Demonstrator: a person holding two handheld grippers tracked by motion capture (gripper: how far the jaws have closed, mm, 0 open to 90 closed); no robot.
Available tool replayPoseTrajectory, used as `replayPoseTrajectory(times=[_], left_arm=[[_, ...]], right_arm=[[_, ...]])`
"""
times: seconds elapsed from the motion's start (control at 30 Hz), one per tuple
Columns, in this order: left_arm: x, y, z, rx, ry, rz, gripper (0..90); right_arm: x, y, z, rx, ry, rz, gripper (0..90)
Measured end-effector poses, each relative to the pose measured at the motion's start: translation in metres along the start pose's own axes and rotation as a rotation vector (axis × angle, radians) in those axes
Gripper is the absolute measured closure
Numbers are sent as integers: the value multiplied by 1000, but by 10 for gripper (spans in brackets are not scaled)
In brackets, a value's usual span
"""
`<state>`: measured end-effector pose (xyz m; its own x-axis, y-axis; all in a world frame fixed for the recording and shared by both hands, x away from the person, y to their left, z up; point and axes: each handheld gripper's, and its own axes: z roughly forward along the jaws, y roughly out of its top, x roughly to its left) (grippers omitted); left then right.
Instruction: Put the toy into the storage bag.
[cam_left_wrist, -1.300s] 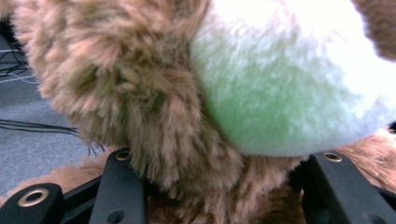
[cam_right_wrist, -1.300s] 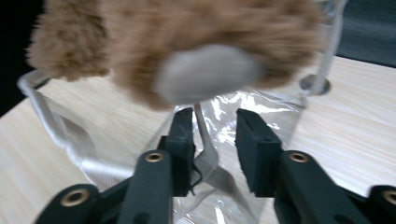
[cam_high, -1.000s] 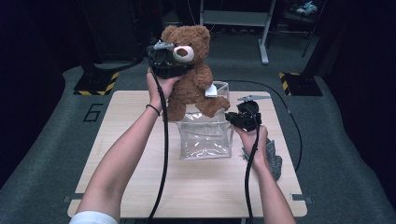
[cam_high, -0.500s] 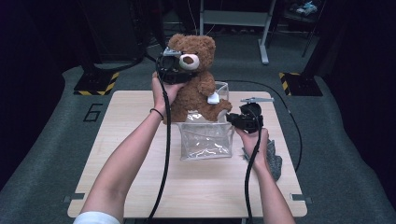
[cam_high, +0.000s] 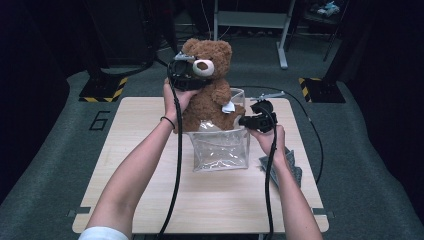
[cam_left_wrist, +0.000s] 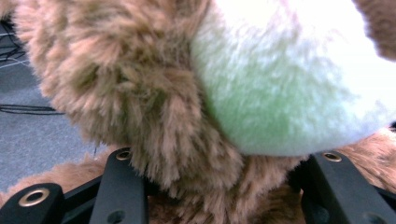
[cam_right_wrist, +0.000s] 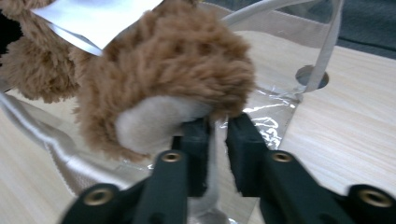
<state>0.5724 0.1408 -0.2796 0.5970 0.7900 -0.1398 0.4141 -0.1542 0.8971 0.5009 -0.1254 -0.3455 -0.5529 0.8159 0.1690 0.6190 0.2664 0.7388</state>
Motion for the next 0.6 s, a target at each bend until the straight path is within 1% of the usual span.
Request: replayPoseTrajectory(times=[0.03,0.1,0.13,0.17,0.2,0.23,0.27,0.37,0.4,0.47,0.57,0.6], left_arm=[[0,0,0,1,-1,-1,505],[1,0,0,7,1,5,505],[2,-1,0,8,5,7,506],[2,-1,-1,7,6,7,506],[2,-1,-1,8,12,16,506],[3,0,-2,16,23,39,508],[3,0,-2,17,26,46,509],[5,0,-4,16,40,53,511],[5,0,-4,14,45,54,511],[6,0,-4,19,55,63,513],[5,-1,-4,26,57,73,514],[6,-2,-3,26,58,69,513]], right_arm=[[1,0,0,1,6,9,861],[2,1,0,11,-10,11,873],[2,1,-1,12,-9,20,875],[2,0,-2,10,-14,43,876],[0,-1,-3,7,-8,53,876],[0,-2,-3,7,-3,79,877],[-2,-3,-4,1,1,90,876],[-4,-9,-7,-17,12,149,876],[-4,-10,-8,-24,9,147,876],[-3,-14,-9,-37,2,164,876],[-2,-18,-12,-52,-19,173,876],[-2,-19,-14,-58,-26,171,876]])
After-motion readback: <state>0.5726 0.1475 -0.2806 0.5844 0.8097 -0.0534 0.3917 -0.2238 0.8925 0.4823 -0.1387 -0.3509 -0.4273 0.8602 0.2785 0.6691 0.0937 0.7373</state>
